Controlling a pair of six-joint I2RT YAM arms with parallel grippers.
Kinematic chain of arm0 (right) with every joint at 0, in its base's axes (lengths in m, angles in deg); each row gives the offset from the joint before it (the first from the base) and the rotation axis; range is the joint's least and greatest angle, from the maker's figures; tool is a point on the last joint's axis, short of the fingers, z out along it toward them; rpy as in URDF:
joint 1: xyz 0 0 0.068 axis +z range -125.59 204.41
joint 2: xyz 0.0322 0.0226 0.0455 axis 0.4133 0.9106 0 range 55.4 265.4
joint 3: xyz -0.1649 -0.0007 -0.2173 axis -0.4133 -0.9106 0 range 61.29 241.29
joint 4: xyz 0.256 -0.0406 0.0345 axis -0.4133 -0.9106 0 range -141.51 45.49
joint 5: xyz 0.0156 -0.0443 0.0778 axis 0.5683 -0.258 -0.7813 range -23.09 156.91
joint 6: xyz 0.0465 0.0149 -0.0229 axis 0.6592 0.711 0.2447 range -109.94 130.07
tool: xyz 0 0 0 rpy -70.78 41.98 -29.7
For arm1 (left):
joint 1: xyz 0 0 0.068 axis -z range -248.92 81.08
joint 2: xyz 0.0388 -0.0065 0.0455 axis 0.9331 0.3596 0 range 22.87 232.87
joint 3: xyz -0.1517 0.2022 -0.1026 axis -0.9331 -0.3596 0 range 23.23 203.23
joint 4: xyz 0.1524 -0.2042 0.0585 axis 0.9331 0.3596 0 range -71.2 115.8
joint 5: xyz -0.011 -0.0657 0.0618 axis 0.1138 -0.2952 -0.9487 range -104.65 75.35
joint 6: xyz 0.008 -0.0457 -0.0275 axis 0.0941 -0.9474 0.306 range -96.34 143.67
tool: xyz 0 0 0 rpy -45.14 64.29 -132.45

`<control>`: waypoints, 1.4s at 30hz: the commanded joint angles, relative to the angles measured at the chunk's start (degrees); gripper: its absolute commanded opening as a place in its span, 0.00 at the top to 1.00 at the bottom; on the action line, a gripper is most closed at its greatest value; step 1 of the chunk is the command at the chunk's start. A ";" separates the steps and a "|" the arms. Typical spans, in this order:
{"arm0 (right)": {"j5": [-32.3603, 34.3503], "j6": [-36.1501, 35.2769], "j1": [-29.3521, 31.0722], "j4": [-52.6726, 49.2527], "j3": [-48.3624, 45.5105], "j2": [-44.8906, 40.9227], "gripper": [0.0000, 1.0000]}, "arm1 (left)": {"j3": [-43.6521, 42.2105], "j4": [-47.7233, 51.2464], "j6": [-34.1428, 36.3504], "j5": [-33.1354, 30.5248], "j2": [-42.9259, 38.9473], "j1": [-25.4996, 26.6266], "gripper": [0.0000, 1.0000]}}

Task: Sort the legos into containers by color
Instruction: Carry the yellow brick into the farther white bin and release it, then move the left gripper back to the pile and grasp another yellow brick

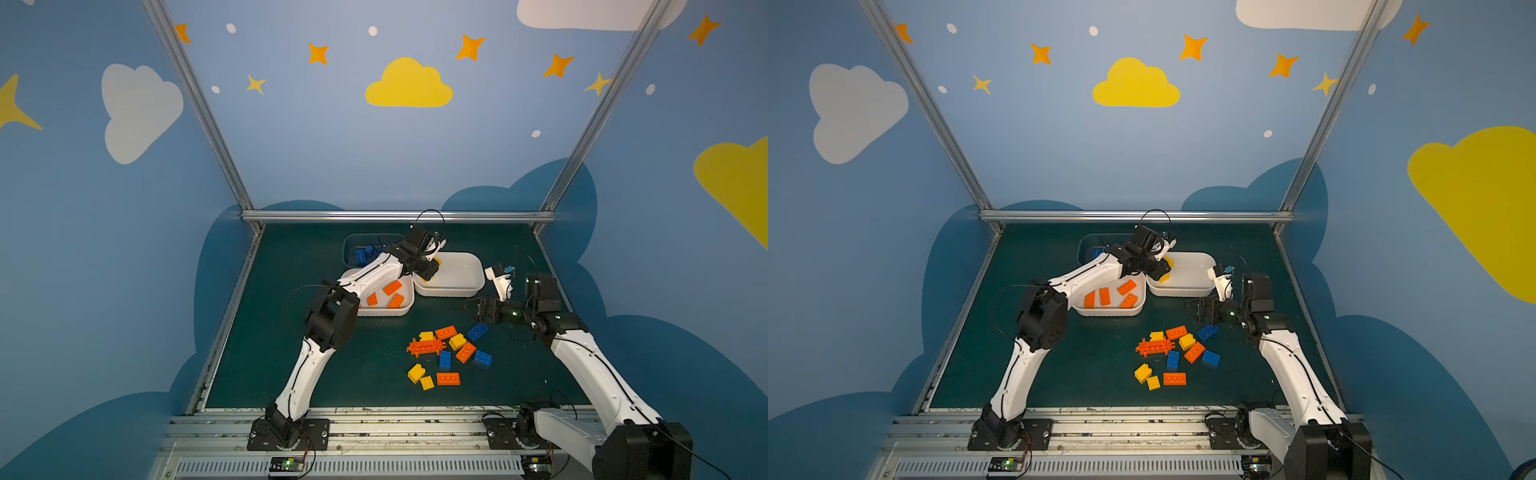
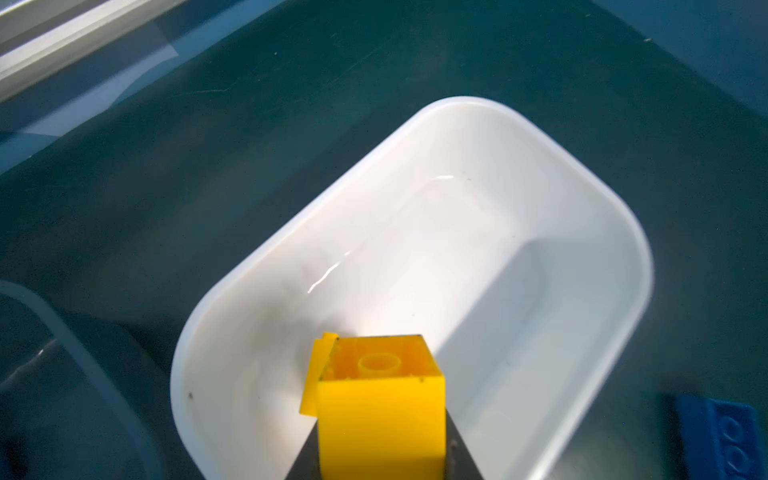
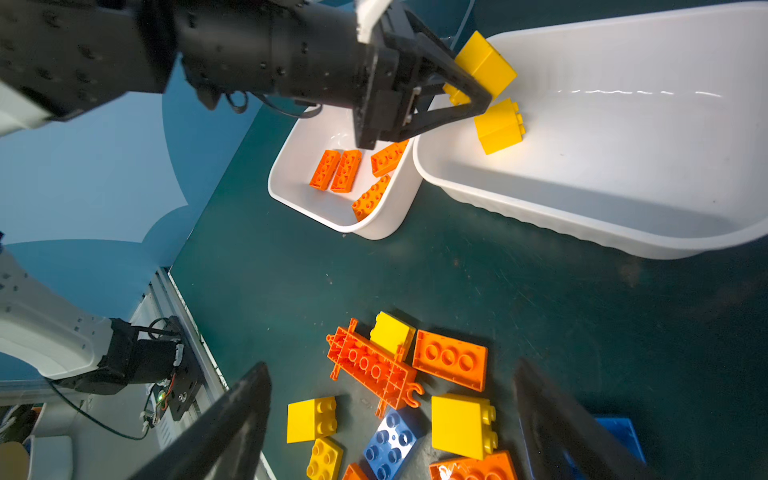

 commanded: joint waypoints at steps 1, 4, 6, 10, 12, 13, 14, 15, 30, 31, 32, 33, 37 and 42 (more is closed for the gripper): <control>0.14 -0.42 -0.67 -0.44 1.98 0.13 0.10 | 5.43 -1.63 0.20 -3.49 3.85 0.00 0.71; -0.10 -0.60 -0.82 -1.03 1.97 0.13 0.10 | 12.14 0.87 0.51 -6.16 9.12 -0.07 0.71; 0.10 -0.72 -0.98 -1.11 1.78 -0.13 0.10 | 16.83 3.74 0.87 -6.01 12.27 -0.12 0.70; -0.07 -0.88 -1.36 -1.33 1.78 -0.02 0.10 | 19.14 4.49 1.21 -3.31 13.65 0.01 0.59; -0.39 -0.91 -1.34 -1.23 1.82 0.17 0.10 | 19.22 4.65 0.82 -1.36 12.66 0.03 0.52; -0.71 -0.86 -1.32 -1.07 1.86 0.18 0.10 | 19.22 5.14 0.58 -0.30 11.74 0.11 0.47; -1.04 -0.96 -1.41 -1.11 1.91 0.20 0.10 | 19.16 5.96 0.11 -0.13 10.79 0.10 0.41; -1.48 -0.96 -1.41 -1.06 2.06 0.23 0.10 | 19.05 7.03 -0.72 0.16 9.56 0.00 0.35; -9.72 -7.34 0.27 -4.72 1.17 -2.16 0.10 | -14.81 19.48 -1.45 18.07 -24.38 -1.80 0.00; -9.56 -8.13 0.62 -5.27 1.04 -2.31 0.10 | -19.06 18.69 -1.85 19.40 -27.44 -2.24 0.00; -9.54 -8.80 0.96 -5.74 0.95 -2.37 0.10 | -22.31 18.07 -1.80 21.05 -29.87 -2.74 0.00; -9.54 -9.31 1.33 -6.24 0.88 -2.38 0.10 | -25.88 17.42 -1.43 22.15 -32.44 -2.90 0.00; -9.05 -10.20 2.67 -6.76 0.76 -2.11 0.10 | -37.20 16.65 -2.99 21.96 -40.43 -2.82 0.02; -6.93 -11.48 4.57 -7.79 1.07 -1.24 0.10 | -48.78 13.45 -9.40 14.74 -48.18 3.79 0.03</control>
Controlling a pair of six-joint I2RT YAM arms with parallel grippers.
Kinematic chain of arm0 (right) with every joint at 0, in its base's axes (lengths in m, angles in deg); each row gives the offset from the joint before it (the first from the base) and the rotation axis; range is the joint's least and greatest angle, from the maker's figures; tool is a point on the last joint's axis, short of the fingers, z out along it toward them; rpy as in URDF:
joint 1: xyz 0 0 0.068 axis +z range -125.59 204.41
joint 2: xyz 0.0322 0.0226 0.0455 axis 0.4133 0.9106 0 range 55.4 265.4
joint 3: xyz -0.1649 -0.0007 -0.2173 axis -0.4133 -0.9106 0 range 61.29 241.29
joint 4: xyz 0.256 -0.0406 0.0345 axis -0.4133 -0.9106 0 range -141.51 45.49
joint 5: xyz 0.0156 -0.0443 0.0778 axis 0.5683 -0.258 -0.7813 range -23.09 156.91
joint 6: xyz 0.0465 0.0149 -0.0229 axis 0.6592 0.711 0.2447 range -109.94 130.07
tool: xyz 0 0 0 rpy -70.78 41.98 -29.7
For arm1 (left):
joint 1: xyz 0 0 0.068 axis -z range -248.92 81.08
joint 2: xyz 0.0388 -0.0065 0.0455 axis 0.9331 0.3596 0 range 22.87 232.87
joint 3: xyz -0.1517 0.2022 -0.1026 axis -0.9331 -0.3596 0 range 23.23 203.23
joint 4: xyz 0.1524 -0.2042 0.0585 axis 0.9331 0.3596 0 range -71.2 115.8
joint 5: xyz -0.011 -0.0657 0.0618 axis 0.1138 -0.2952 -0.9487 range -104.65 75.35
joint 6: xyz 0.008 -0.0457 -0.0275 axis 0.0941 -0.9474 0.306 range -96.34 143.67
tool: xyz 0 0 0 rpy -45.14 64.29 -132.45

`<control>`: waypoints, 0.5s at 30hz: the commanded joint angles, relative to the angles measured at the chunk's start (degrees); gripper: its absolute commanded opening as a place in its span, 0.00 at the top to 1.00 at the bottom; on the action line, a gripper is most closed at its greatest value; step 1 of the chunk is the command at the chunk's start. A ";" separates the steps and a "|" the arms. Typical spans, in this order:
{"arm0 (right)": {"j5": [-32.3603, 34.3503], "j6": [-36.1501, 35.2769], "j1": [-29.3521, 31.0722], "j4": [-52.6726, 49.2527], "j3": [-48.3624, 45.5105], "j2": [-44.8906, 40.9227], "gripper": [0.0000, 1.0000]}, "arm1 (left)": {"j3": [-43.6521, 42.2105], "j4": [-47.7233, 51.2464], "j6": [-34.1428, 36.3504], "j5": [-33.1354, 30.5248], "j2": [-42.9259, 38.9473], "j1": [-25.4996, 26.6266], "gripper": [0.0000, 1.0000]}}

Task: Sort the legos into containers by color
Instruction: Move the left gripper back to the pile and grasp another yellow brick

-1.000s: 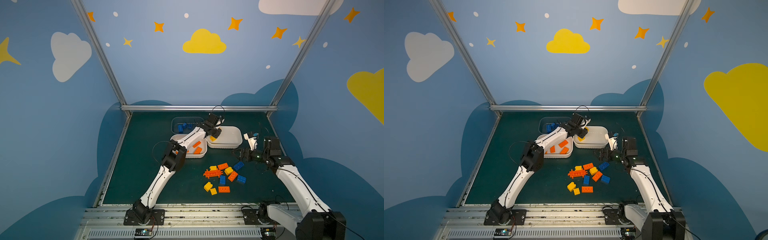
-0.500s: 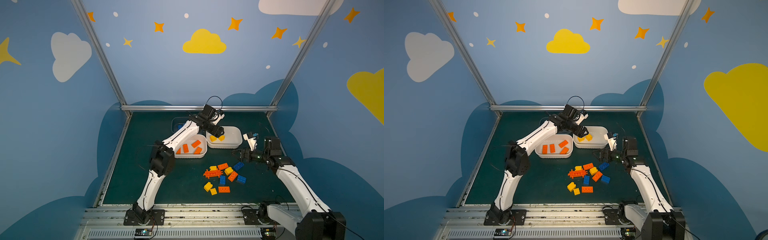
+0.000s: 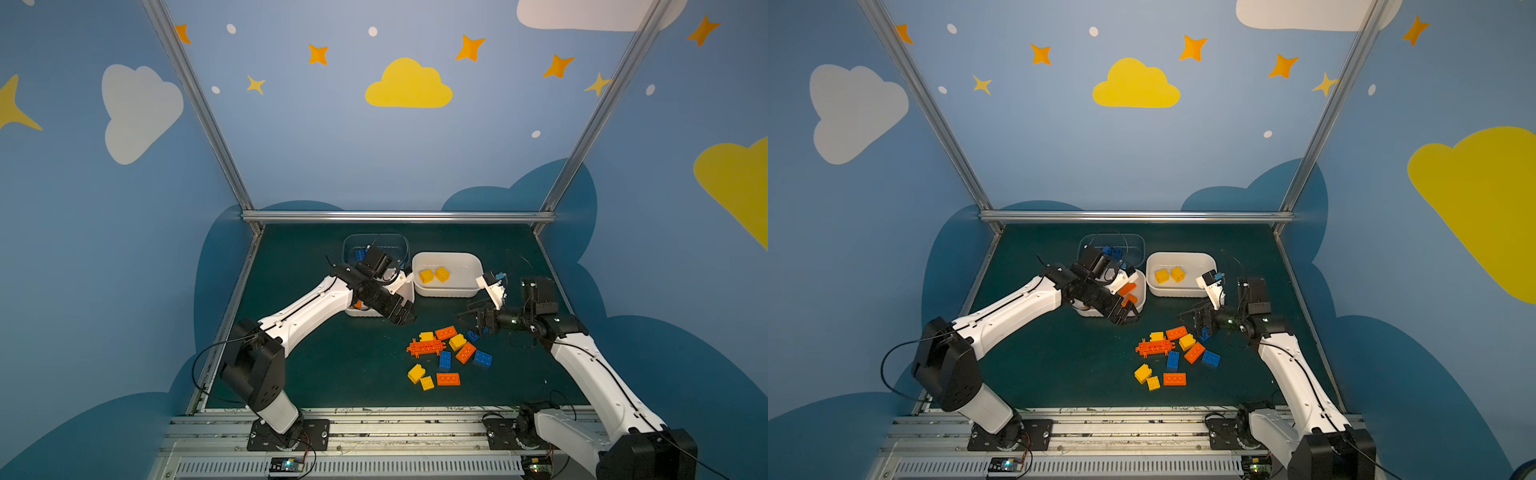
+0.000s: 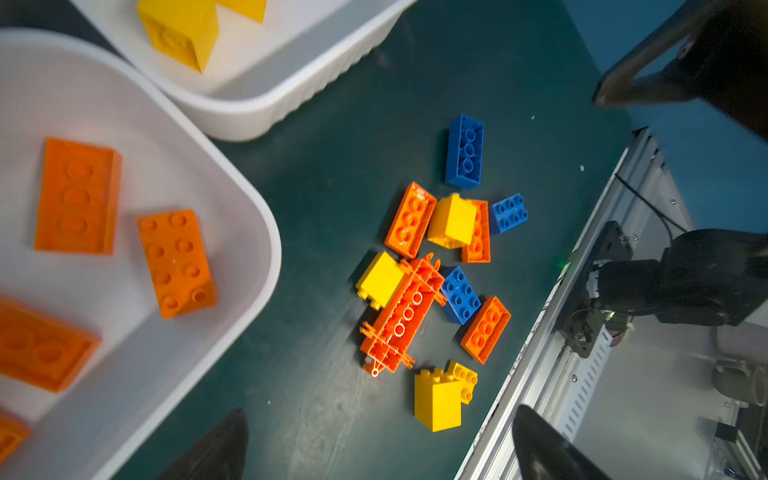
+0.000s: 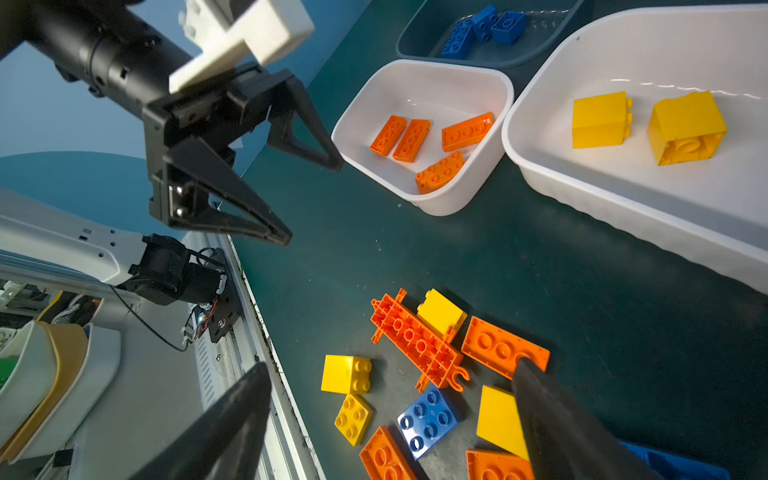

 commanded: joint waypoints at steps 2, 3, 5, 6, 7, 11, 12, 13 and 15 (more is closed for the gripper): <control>1.60 -2.39 1.38 -2.35 1.07 0.57 0.10 | -7.30 -3.91 -7.70 -7.06 -5.46 7.41 0.05; 1.92 -2.49 1.62 -2.48 1.07 0.64 0.10 | -9.00 -4.82 -9.48 -10.17 -5.94 9.09 0.06; 2.30 -2.64 1.84 -2.63 0.97 0.82 0.10 | -11.84 -7.03 -13.54 -12.36 -6.36 11.78 0.08; 2.41 -2.76 1.91 -2.71 0.92 0.84 0.10 | -13.18 -8.34 -14.99 -13.12 -6.32 13.42 0.09; 2.55 -2.85 1.87 -2.92 0.92 0.94 0.10 | -14.21 -9.16 -15.93 -14.42 -5.93 14.92 0.11; 3.03 -3.62 1.83 -3.71 0.99 0.98 0.10 | -15.14 -11.08 -17.95 -15.28 -2.95 19.46 0.14; 3.21 -3.81 1.92 -3.84 0.97 1.05 0.10 | -15.07 -11.37 -18.00 -15.68 -2.09 20.55 0.15; 3.40 -3.90 1.93 -4.11 0.98 1.11 0.10 | -14.84 -11.15 -18.00 -16.42 -1.08 21.43 0.16; 3.65 -3.93 1.91 -4.36 1.03 0.98 0.10 | -14.07 -9.70 -18.16 -18.48 1.02 22.66 0.17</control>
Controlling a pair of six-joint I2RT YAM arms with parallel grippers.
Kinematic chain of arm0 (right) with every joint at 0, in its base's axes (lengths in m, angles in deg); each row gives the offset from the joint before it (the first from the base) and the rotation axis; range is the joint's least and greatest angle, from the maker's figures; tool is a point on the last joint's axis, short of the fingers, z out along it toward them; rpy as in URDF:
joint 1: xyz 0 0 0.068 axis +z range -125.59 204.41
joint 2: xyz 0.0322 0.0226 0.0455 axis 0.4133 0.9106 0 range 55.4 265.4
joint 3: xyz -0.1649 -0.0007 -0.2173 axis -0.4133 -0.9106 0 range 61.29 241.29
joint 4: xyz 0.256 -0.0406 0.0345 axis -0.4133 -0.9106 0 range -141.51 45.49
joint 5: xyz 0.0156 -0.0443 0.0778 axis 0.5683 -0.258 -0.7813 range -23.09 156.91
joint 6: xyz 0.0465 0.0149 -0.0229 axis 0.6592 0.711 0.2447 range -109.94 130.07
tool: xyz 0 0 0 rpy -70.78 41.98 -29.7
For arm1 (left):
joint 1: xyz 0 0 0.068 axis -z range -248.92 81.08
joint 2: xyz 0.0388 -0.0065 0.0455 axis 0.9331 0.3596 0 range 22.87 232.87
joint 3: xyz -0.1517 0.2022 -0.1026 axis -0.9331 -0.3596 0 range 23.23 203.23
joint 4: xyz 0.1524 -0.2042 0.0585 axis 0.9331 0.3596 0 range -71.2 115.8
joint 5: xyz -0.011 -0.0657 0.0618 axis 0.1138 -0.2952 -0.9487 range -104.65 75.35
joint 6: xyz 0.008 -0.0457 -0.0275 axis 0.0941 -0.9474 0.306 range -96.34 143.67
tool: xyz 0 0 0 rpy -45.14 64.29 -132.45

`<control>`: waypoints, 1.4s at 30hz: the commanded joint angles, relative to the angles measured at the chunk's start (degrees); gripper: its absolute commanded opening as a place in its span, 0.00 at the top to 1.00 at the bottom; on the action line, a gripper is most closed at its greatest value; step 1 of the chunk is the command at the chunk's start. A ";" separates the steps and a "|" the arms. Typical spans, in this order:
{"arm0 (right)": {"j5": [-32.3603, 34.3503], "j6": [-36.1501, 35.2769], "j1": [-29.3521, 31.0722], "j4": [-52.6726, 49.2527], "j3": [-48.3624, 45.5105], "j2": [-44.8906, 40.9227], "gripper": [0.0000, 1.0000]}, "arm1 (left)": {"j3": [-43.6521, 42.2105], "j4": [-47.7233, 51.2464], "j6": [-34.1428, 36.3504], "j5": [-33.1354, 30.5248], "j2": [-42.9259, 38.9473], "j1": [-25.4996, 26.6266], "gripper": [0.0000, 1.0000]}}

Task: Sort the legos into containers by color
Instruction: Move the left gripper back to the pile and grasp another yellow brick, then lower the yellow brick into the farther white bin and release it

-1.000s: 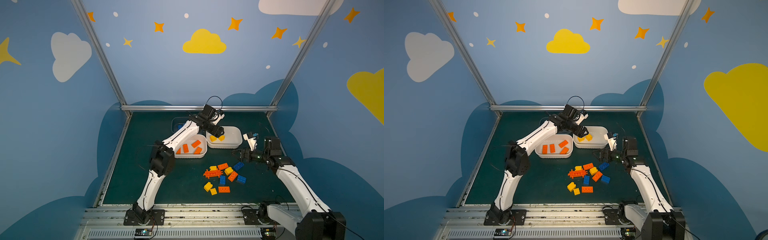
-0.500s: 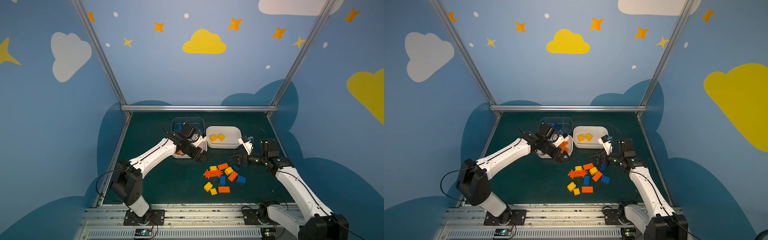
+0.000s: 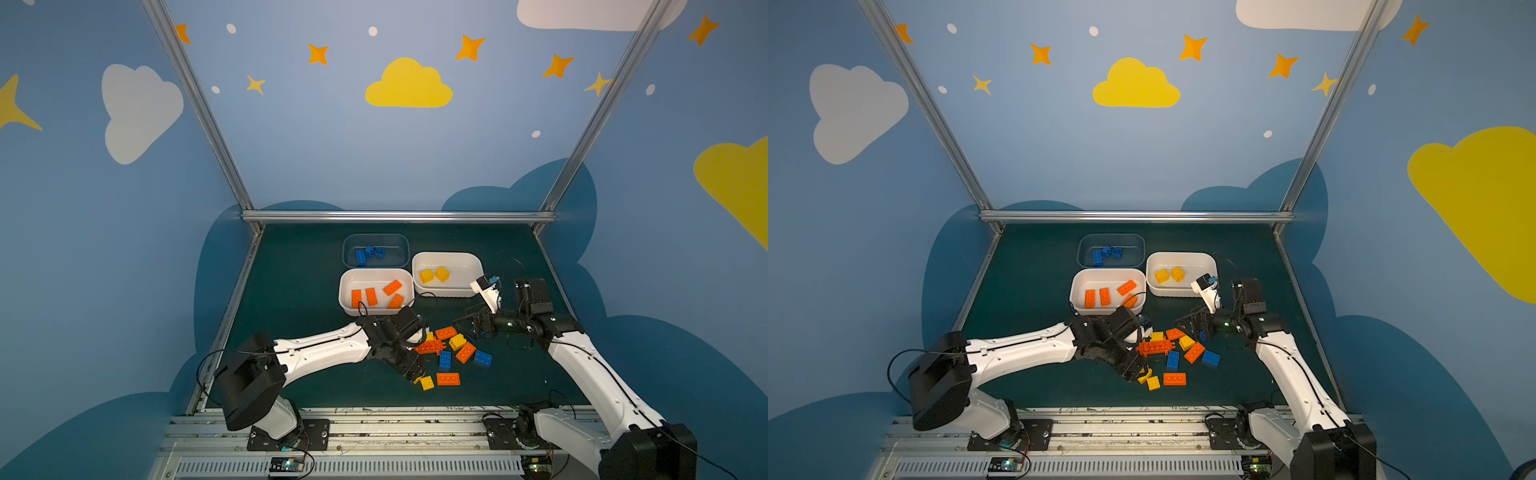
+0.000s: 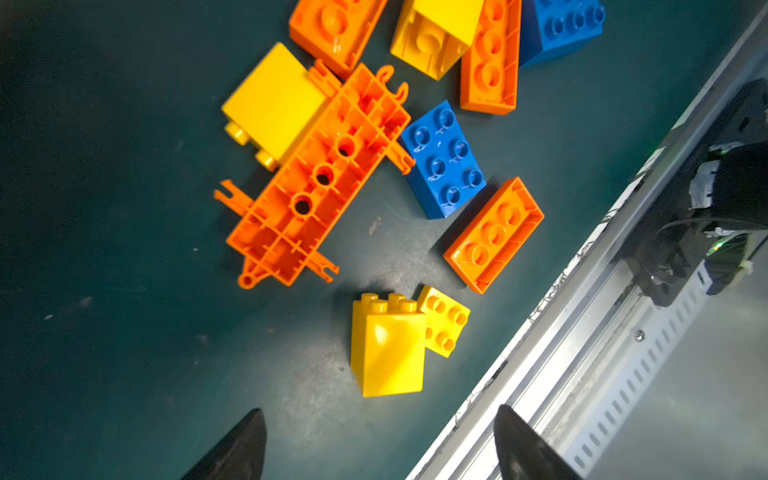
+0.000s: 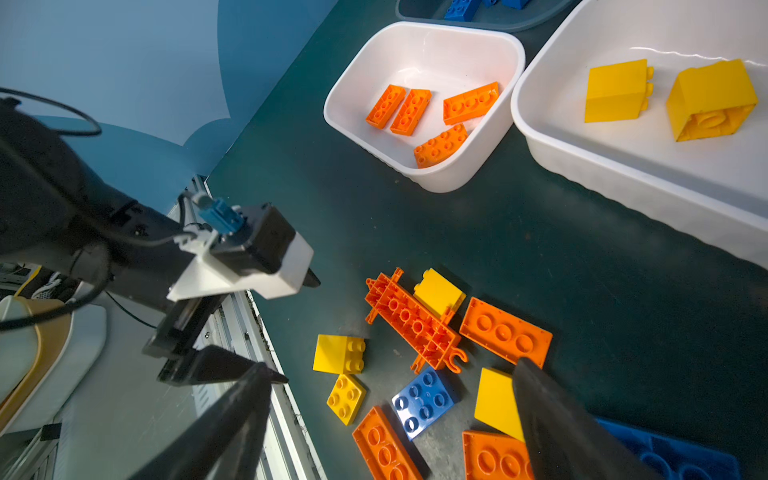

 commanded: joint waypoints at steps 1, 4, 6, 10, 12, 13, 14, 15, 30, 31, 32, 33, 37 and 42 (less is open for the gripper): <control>0.94 -1.19 0.18 -1.81 1.03 0.21 0.10 | 1.20 0.14 -1.94 -3.92 3.00 1.63 0.18; 1.21 -0.90 0.06 -1.70 0.75 -0.21 0.10 | 1.56 -0.04 -1.80 -5.16 5.28 2.76 0.22; 1.37 -0.78 -0.04 -1.80 0.54 -0.53 0.10 | 1.91 0.44 -1.58 -6.10 7.15 3.35 0.27; 1.62 -0.83 -0.30 -1.99 0.18 -1.18 0.10 | 2.82 0.66 -0.77 -6.90 9.09 3.72 0.38; 1.80 -0.86 -0.39 -1.97 0.02 -1.44 0.10 | 3.31 0.47 -0.12 -7.42 9.41 3.67 0.44; 1.80 -0.82 -0.50 -2.05 0.02 -1.45 0.10 | 3.58 0.48 0.18 -7.55 9.65 3.70 0.49; 1.82 -0.87 -0.52 -2.06 0.00 -1.45 0.10 | 3.79 0.32 0.49 -7.56 9.87 3.71 0.54; 1.82 -0.82 -0.56 -2.07 0.02 -1.53 0.10 | 3.81 0.15 0.59 -7.49 10.14 3.70 0.55; 3.63 2.20 -2.13 0.37 -0.02 -2.96 0.10 | 10.65 12.46 5.96 -6.26 1.78 -2.37 0.70; 3.52 2.34 -2.10 0.63 0.02 -2.87 0.10 | 11.72 12.52 6.63 -5.26 1.10 -4.06 0.70; 3.49 2.57 -2.23 0.97 0.02 -2.79 0.10 | 12.83 12.23 7.40 -4.54 0.77 -6.01 0.70; 3.47 2.72 -2.31 1.40 -0.08 -2.77 0.10 | 13.99 11.74 8.26 -3.49 0.85 -7.43 0.70; 3.25 3.88 -2.60 3.14 -0.25 -2.52 0.10 | 21.20 7.78 12.88 0.98 5.46 -13.95 0.70; 3.78 5.30 -2.76 5.23 -0.35 -2.01 0.10 | 36.73 6.39 16.51 3.61 18.60 -18.27 0.69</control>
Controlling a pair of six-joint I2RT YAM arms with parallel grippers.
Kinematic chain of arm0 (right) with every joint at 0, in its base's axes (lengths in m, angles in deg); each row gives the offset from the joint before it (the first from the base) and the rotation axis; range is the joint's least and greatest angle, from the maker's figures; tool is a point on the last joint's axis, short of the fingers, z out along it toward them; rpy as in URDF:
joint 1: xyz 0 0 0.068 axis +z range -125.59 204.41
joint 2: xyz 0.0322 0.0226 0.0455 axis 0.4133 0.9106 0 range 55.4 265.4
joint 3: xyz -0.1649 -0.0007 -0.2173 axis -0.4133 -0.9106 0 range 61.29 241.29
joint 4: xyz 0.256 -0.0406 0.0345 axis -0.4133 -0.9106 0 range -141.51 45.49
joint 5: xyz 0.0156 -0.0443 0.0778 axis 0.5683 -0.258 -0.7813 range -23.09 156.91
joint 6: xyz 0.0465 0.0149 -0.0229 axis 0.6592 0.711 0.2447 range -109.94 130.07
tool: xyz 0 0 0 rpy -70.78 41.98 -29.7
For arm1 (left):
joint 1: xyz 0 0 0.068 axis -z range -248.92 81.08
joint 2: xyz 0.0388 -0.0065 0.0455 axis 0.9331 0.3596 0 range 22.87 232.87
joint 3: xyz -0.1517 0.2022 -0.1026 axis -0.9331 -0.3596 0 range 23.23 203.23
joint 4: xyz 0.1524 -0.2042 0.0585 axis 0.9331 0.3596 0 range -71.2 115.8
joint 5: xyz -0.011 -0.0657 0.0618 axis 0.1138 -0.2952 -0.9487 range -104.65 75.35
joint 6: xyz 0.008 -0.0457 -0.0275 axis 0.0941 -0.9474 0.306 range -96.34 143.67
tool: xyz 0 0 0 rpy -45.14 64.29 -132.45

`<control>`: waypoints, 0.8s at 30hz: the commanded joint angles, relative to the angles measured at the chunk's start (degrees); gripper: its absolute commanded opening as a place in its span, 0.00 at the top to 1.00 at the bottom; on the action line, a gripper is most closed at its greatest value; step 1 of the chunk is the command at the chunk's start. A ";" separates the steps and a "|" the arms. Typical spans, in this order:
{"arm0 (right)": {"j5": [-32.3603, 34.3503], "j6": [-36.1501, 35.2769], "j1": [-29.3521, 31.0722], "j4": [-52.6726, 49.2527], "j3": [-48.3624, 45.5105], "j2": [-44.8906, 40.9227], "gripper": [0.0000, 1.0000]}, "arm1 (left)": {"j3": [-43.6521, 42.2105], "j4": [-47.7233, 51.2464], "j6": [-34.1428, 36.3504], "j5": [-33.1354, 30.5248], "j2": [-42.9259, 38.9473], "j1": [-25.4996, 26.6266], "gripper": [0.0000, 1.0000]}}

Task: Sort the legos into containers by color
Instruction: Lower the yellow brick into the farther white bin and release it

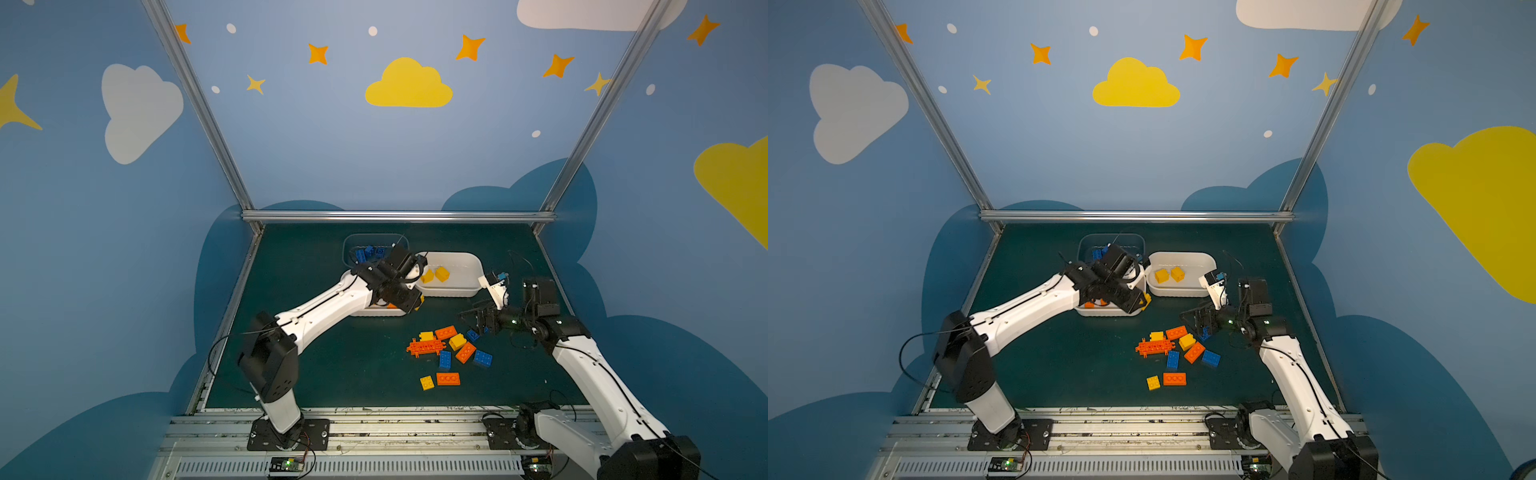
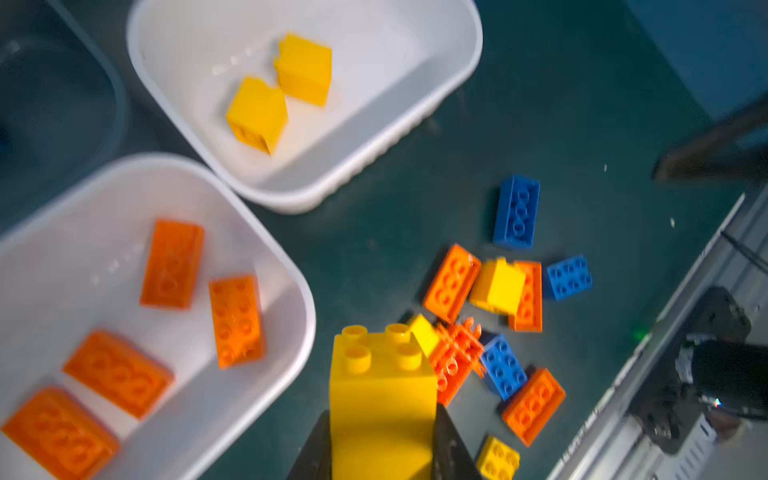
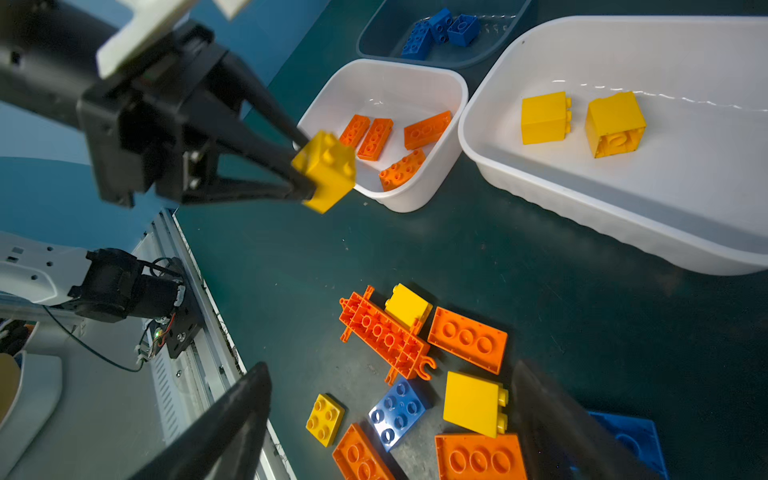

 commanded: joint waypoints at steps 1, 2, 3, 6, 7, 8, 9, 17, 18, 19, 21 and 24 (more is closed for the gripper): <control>0.30 1.55 -0.38 2.66 -0.22 0.61 0.10 | 8.00 -1.31 3.87 3.93 8.65 -1.87 0.69; 0.30 1.69 -0.38 2.92 -0.04 0.90 0.10 | 11.55 -1.69 3.87 4.96 11.46 -2.38 0.69; 0.34 1.66 -0.48 3.19 0.20 1.28 0.10 | 14.70 -2.08 3.94 6.04 14.25 -2.88 0.69; 0.41 1.57 -0.64 3.34 1.04 2.25 0.10 | 24.00 -1.37 4.05 9.23 22.34 -3.46 0.69; 0.53 1.47 -0.81 3.15 1.32 2.63 0.10 | 26.32 -1.07 4.03 9.17 24.55 -3.47 0.70; 0.48 1.19 -0.88 2.92 1.75 2.94 0.10 | 28.70 -0.88 3.95 8.84 26.86 -3.48 0.70; 0.51 0.92 -1.03 2.82 2.04 3.33 0.10 | 30.67 -1.00 4.17 8.61 28.92 -3.41 0.69; -0.21 -1.76 -1.63 0.24 4.45 5.13 0.10 | 41.55 2.29 5.18 8.28 38.60 -3.81 0.62; -0.55 -2.49 -1.63 -0.35 4.63 5.23 0.10 | 42.14 3.20 5.18 8.67 38.53 -3.86 0.55; -1.33 -3.36 -1.62 -0.97 4.72 5.20 0.10 | 42.32 4.04 5.03 9.16 37.91 -3.81 0.43; -2.98 -5.26 -1.62 -1.73 4.56 5.24 0.10 | 41.67 5.38 5.09 9.88 35.62 -3.82 0.30; -5.01 -8.12 -1.24 -2.98 4.44 5.39 0.10 | 37.26 6.25 5.94 11.68 30.05 -4.28 0.15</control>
